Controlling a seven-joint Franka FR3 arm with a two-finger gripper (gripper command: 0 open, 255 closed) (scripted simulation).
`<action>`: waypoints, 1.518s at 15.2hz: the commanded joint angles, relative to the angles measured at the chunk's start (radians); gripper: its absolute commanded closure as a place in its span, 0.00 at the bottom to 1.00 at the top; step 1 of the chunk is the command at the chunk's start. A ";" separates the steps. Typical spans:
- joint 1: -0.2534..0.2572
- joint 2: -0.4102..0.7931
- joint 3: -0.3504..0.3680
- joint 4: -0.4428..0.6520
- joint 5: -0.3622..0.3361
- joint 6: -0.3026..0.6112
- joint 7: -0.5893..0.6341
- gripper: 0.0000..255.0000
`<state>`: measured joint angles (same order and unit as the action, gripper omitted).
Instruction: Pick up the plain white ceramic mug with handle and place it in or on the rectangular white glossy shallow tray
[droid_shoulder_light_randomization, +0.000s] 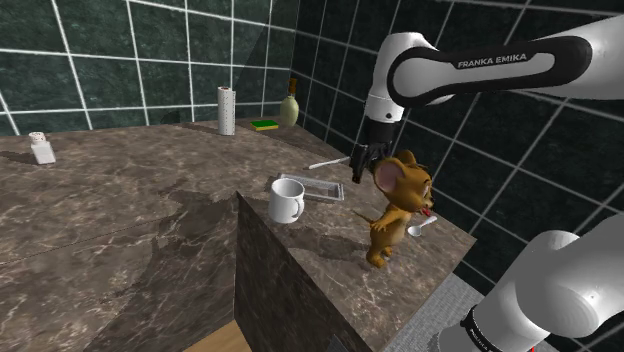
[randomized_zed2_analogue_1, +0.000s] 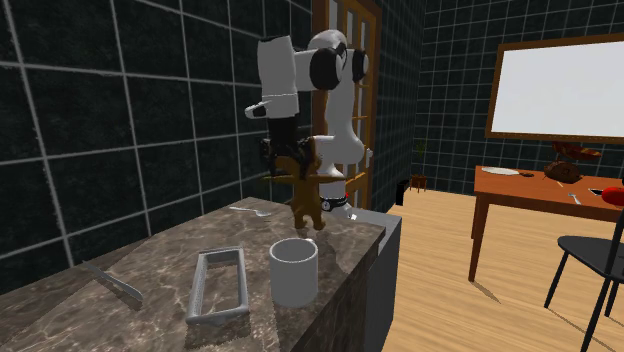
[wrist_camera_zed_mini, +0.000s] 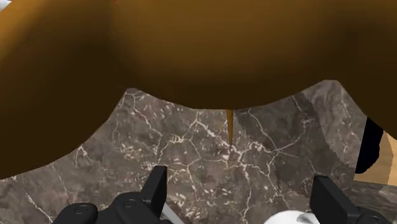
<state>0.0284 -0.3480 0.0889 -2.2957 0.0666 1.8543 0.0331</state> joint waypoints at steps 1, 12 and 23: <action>0.003 0.089 0.015 0.052 -0.003 0.040 0.027 0.00; 0.038 0.512 0.067 0.369 -0.067 0.152 0.179 0.00; 0.055 0.649 0.066 0.409 -0.094 0.248 0.215 0.00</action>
<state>0.0840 0.2971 0.1548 -1.8778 -0.0268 2.0922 0.2490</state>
